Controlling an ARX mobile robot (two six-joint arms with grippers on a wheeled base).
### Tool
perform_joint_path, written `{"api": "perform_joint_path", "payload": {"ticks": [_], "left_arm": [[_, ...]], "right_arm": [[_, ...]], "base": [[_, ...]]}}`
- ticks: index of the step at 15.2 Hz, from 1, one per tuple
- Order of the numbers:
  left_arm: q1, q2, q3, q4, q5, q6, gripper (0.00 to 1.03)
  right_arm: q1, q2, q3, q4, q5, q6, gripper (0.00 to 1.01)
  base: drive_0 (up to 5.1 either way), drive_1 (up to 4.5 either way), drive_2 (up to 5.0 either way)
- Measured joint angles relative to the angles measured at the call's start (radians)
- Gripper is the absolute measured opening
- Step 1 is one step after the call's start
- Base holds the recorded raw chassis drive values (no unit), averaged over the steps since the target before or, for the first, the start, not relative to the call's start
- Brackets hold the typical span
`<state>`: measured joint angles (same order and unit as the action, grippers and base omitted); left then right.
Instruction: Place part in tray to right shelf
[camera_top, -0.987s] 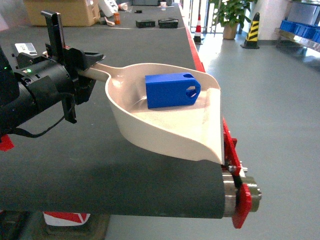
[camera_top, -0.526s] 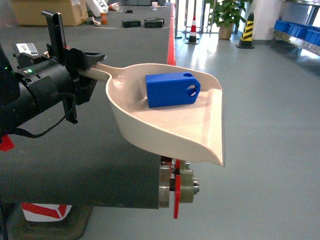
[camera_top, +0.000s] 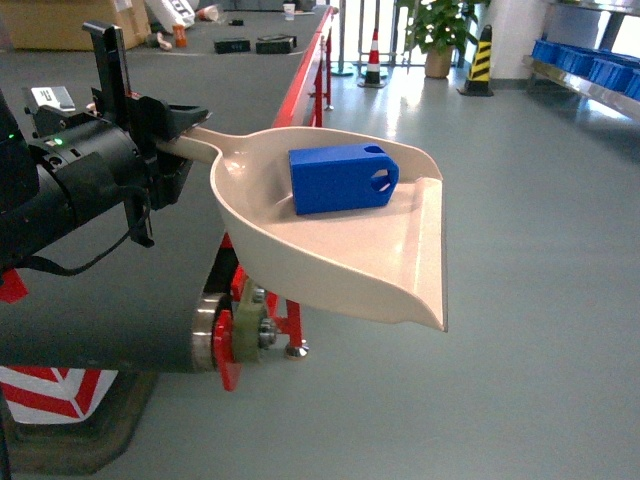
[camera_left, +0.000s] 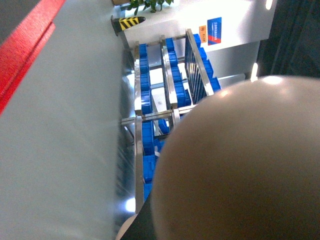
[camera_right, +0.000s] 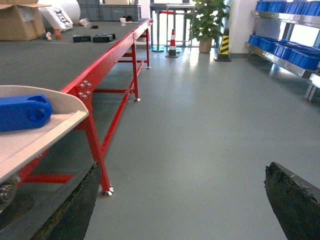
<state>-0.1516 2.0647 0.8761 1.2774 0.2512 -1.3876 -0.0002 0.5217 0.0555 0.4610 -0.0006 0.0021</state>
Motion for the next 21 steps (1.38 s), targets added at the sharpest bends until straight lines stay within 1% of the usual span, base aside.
{"api": "perform_joint_path", "payload": {"ticks": [17,19,20,21], "left_arm": [[0.0,-0.001,0.0,-0.005,0.0,0.0,0.14],[-0.006,-0.001,0.0,0.004,-0.002,0.0,0.14],[-0.016,-0.001,0.0,0.001,0.009,0.0,0.14],[-0.017,-0.001,0.0,0.001,0.012,0.0,0.14]], "right_arm": [[0.0,0.0,0.0,0.002,0.0,0.0,0.98],[0.0,0.0,-0.001,-0.002,0.003,0.0,0.98],[0.0,0.0,-0.001,-0.001,0.003,0.0,0.98],[0.0,-0.001,-0.001,0.003,0.002,0.0,0.98]], "base": [[5.0,-2.39,-2.4],[0.0,0.0,0.0],[0.0,0.0,0.0],[0.3,3.71,-3.0]]}}
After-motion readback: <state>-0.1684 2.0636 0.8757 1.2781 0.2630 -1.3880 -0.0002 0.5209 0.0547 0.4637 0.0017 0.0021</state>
